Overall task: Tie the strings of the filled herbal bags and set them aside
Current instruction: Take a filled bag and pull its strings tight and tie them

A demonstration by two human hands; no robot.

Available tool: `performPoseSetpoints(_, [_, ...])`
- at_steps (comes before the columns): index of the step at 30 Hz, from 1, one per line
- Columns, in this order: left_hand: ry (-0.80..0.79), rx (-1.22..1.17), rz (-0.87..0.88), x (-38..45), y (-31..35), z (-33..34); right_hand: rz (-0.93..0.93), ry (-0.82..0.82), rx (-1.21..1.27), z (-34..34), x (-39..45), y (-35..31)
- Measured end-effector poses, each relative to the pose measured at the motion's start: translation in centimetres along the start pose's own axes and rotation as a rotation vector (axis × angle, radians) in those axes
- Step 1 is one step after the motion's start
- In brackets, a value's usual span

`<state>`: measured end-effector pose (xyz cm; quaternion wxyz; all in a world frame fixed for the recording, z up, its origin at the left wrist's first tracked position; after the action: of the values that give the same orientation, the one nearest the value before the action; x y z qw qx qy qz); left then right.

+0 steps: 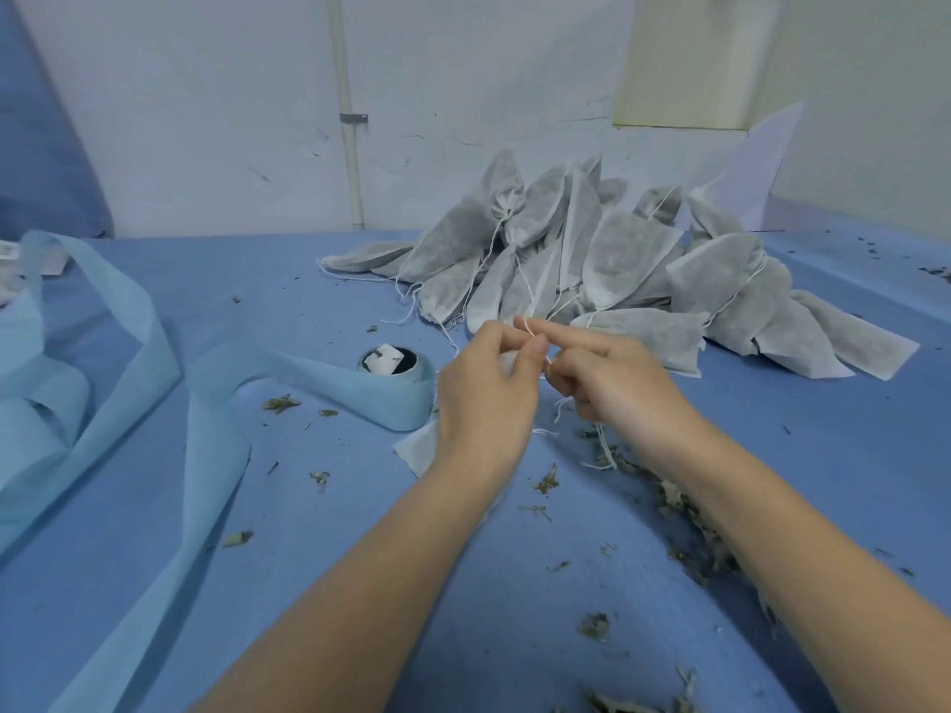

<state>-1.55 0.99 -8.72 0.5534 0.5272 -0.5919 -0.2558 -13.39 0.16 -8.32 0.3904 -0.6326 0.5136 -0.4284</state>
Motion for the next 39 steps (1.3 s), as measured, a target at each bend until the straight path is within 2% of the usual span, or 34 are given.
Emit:
performPoseSetpoints(2, [0.019,0.013,-0.029,0.1,-0.2,-0.1,-0.034,0.005,-0.104,0.2,0.0,-0.1])
performPoseSetpoints(5, [0.051,0.049,-0.030,0.2,-0.1,-0.2,-0.191,0.089,-0.344,0.2,-0.4,-1.0])
performPoseSetpoints(8, [0.062,0.044,-0.042,0.3,-0.1,-0.3,-0.266,0.245,-0.328,-0.4,-0.8,-1.6])
performPoseSetpoints(10, [0.063,0.001,-0.068,0.5,-0.4,-0.4,-0.252,0.270,-0.279,-0.8,-0.5,-1.2])
performPoseSetpoints(15, [0.028,-0.223,-0.169,0.4,-0.9,-0.3,0.003,0.100,-0.037,-1.2,0.5,1.0])
performPoseSetpoints(17, [0.009,-0.278,-0.184,0.3,-0.9,-0.2,0.043,0.038,0.066,-1.1,0.8,1.4])
performPoseSetpoints(22, [-0.071,-0.334,-0.151,-0.4,-0.1,0.2,0.072,-0.008,0.116,-1.6,0.5,0.9])
performPoseSetpoints(24, [-0.056,-0.208,-0.054,-0.7,0.4,0.3,0.099,-0.024,0.173,-1.8,0.3,0.7])
performPoseSetpoints(26, [-0.009,0.094,0.114,-0.9,1.2,0.3,0.146,-0.031,0.235,-1.8,0.2,0.7])
performPoseSetpoints(28, [0.052,0.264,0.210,-1.0,1.5,0.2,0.194,-0.014,0.324,-1.8,0.2,0.8])
performPoseSetpoints(31, [0.123,0.313,0.237,-1.1,1.5,-0.1,0.198,-0.026,0.425,-1.6,0.3,0.7])
performPoseSetpoints(39, [0.123,0.257,0.150,-1.0,0.7,0.1,0.136,0.059,0.275,-1.6,0.3,0.8])
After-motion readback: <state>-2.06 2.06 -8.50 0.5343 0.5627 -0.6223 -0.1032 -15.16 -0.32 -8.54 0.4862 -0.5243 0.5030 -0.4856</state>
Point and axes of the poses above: each hand's wrist, its own x-axis towards the middle knuckle, its own z-axis out of the palm, y = z × x, the point moved 6 cm from there along x, towards the middle knuckle, and after that the axes turned 1 degree about x, right-handed, at the moved point
